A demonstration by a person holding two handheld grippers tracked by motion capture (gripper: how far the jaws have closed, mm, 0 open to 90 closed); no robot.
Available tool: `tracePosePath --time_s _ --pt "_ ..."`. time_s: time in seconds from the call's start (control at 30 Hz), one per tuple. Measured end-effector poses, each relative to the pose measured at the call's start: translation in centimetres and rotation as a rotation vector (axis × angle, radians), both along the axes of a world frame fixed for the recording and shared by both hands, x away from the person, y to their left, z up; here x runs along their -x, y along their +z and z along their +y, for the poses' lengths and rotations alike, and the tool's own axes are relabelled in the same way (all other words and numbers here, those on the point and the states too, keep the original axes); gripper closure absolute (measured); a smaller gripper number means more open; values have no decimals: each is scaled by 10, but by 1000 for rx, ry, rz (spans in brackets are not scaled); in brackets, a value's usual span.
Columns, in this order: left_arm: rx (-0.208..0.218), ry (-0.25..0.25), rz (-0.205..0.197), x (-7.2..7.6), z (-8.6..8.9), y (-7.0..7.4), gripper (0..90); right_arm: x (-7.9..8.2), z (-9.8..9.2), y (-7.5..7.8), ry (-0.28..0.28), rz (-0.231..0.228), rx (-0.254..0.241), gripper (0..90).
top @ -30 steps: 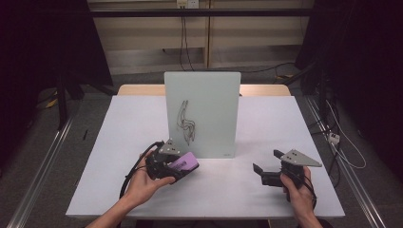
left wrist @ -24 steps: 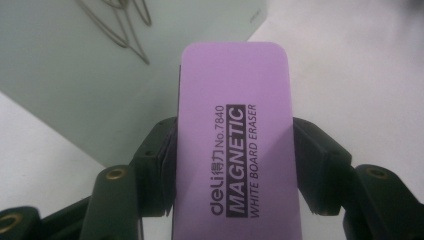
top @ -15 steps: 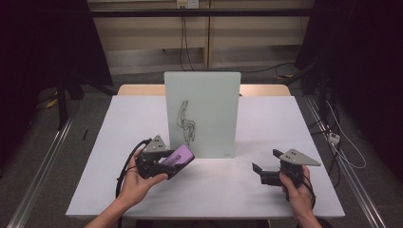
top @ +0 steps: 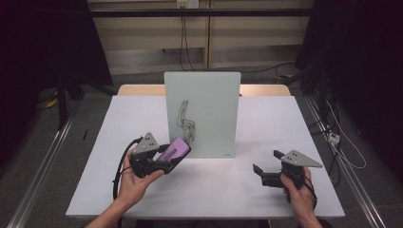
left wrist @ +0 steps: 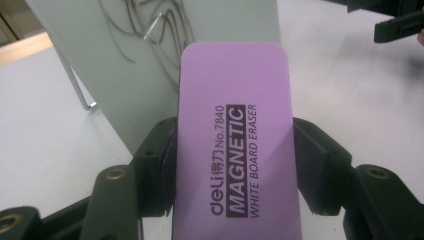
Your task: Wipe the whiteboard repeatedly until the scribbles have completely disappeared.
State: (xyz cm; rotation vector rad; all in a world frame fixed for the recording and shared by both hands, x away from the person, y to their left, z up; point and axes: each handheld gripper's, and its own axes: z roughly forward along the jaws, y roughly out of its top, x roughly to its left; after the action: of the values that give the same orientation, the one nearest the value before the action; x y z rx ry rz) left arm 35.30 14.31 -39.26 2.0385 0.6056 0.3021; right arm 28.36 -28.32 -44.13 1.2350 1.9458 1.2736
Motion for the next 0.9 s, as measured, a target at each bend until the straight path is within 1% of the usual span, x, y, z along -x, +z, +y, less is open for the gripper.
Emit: tracePosePath --time_s 0.07,0.13,0.23,0.27,0.3,0.33,0.37,0.4,0.43,0.5,0.57,0.6,0.63,0.73,0.77,0.83,0.87,0.9 --pt "15 -7 -3 0 0 0 412 0 0 0 -1 2 -3 47" --pt "7 -4 -12 0 1 0 412 -1 0 0 -6 3 -2 48" --pt "22 -1 -1 0 3 -2 412 -1 0 0 -9 2 -2 49" --pt "18 -1 -6 0 4 -1 412 0 0 0 -9 2 -1 48" --pt "26 4 -7 1 4 -1 412 0 0 0 -10 3 -1 48" --pt "25 7 -11 1 5 0 412 0 0 0 -10 4 -3 49" --pt "39 11 -14 1 6 0 412 -1 0 0 -10 4 -5 48" --pt "34 16 -20 1 6 1 412 -1 0 0 -11 4 -7 49" --pt "40 22 -20 2 7 1 412 -1 0 0 -9 3 -7 48" --pt "41 26 -37 1 8 2 412 -2 0 0 -2 3 -2 49" --pt "37 34 -52 1 8 5 412 -2 1 -1 5 1 5 49" --pt "35 35 -51 0 8 7 412 -1 1 -1 7 2 4 49" --pt "25 33 -61 -1 9 9 412 0 1 -1 8 1 4 49" --pt "32 34 -72 -1 10 13 412 0 0 -1 5 0 -3 48" --pt "25 32 -79 -1 11 16 412 -1 0 -1 7 0 -1 49" --pt "33 31 -92 1 12 21 412 -1 0 -1 8 3 -1 48" --pt "43 28 -91 2 11 23 412 -1 1 -1 10 3 2 49" --pt "37 29 -107 2 12 26 412 -1 1 -1 11 2 3 49"
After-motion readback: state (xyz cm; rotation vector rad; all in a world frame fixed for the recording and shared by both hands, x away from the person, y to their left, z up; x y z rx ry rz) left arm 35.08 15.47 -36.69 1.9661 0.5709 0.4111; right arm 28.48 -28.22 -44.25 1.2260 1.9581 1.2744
